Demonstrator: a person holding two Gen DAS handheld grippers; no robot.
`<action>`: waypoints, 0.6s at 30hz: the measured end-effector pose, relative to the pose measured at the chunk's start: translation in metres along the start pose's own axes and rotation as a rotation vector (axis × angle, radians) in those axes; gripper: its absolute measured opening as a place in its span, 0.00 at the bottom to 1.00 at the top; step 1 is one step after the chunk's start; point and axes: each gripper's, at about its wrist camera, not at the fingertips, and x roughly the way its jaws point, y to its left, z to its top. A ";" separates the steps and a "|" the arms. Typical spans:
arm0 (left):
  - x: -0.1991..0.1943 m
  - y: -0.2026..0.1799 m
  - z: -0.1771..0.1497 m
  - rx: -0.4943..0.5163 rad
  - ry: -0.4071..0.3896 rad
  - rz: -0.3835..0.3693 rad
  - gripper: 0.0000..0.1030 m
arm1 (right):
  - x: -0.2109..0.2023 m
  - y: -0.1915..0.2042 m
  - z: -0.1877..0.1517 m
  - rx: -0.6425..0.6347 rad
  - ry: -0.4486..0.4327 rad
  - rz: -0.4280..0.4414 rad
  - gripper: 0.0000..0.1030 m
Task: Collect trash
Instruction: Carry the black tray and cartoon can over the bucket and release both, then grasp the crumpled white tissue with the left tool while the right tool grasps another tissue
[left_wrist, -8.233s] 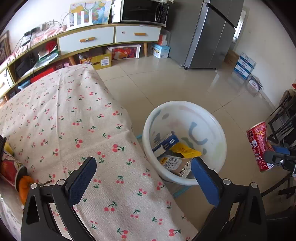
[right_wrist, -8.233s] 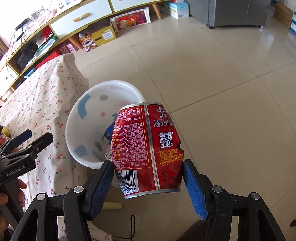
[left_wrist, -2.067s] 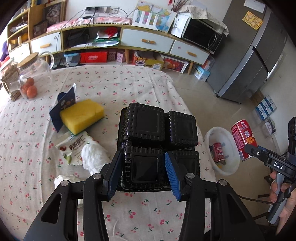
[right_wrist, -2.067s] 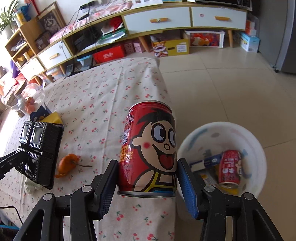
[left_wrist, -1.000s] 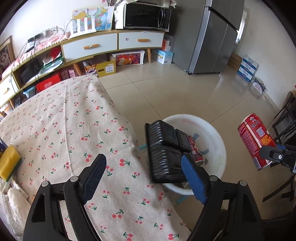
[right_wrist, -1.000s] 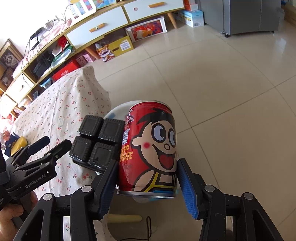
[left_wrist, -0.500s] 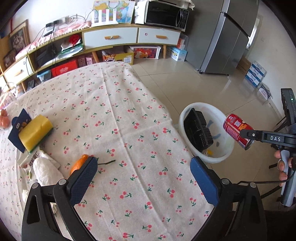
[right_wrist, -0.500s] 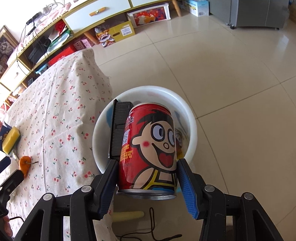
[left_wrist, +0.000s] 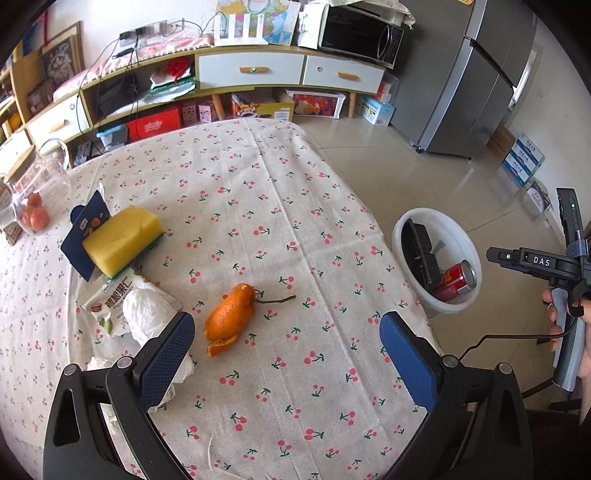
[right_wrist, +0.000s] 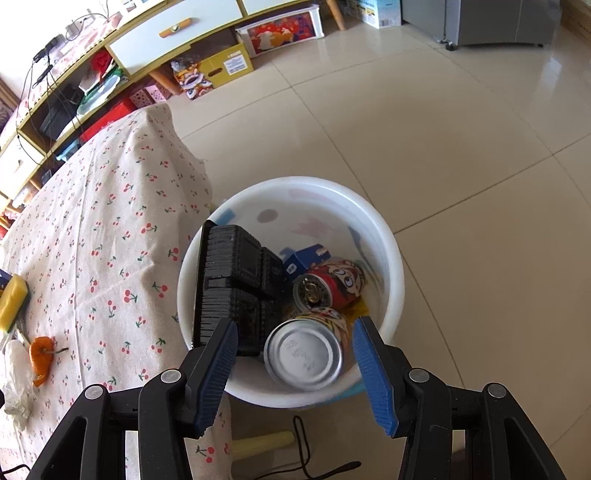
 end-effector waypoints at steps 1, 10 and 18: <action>-0.002 0.004 0.000 -0.007 0.003 -0.001 0.98 | -0.002 0.001 0.000 -0.004 -0.004 0.003 0.57; -0.014 0.045 -0.006 -0.077 0.018 0.012 0.98 | -0.019 0.023 -0.009 -0.066 -0.024 0.024 0.62; -0.021 0.083 -0.017 -0.131 0.042 0.051 0.98 | -0.028 0.047 -0.023 -0.113 -0.029 0.061 0.72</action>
